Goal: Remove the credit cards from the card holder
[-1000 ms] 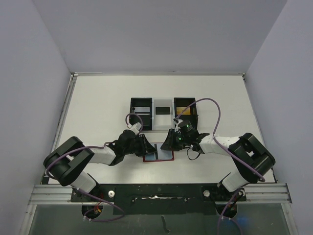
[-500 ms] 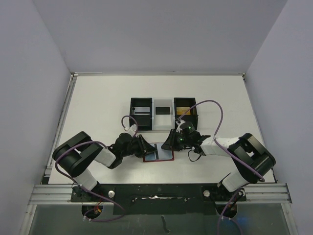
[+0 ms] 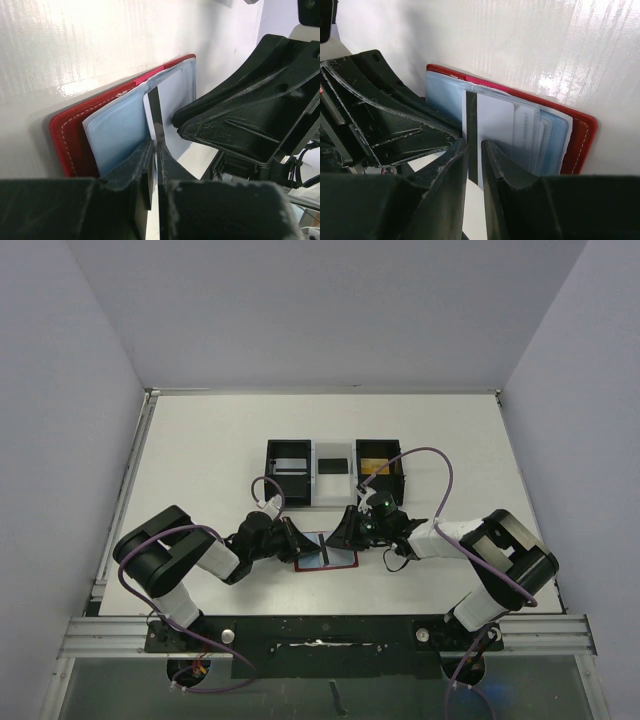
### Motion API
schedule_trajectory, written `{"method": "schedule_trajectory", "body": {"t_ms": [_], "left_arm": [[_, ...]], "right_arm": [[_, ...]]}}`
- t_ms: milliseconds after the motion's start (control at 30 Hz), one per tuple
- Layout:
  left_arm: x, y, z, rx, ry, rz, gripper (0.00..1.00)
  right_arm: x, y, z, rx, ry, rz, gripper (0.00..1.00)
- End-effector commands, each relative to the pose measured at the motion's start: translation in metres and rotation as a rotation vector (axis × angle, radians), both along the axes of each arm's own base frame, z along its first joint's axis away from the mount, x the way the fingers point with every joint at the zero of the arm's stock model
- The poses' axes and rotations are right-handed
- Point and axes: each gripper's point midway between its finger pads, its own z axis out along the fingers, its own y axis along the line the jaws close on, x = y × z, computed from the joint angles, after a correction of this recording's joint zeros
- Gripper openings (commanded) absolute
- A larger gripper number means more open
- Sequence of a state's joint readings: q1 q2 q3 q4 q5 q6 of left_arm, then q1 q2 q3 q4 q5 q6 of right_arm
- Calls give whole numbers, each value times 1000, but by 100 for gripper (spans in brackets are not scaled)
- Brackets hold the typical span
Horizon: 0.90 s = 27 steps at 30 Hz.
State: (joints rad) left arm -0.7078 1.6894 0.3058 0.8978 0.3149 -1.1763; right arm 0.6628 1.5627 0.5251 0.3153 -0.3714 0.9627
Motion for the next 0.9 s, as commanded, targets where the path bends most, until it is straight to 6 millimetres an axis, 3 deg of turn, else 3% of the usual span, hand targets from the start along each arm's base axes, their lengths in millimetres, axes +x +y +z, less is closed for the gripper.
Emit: {"method": "schedule_trajectory", "body": {"t_ms": [0, 367, 467, 667, 867], "left_arm": [[14, -15, 36, -91, -99, -13, 2], [16, -12, 34, -68, -98, -15, 0], [16, -13, 33, -68, -97, -23, 0], [13, -7, 20, 3, -78, -23, 27], [8, -4, -1, 112, -50, -70, 33]], "right_arm": [[-19, -19, -26, -112, 75, -8, 20], [9, -25, 25, -178, -94, -14, 28], [10, -26, 24, -201, -93, -3, 29], [4, -26, 5, -228, -28, 5, 30], [-7, -34, -16, -262, 25, -6, 28]]}}
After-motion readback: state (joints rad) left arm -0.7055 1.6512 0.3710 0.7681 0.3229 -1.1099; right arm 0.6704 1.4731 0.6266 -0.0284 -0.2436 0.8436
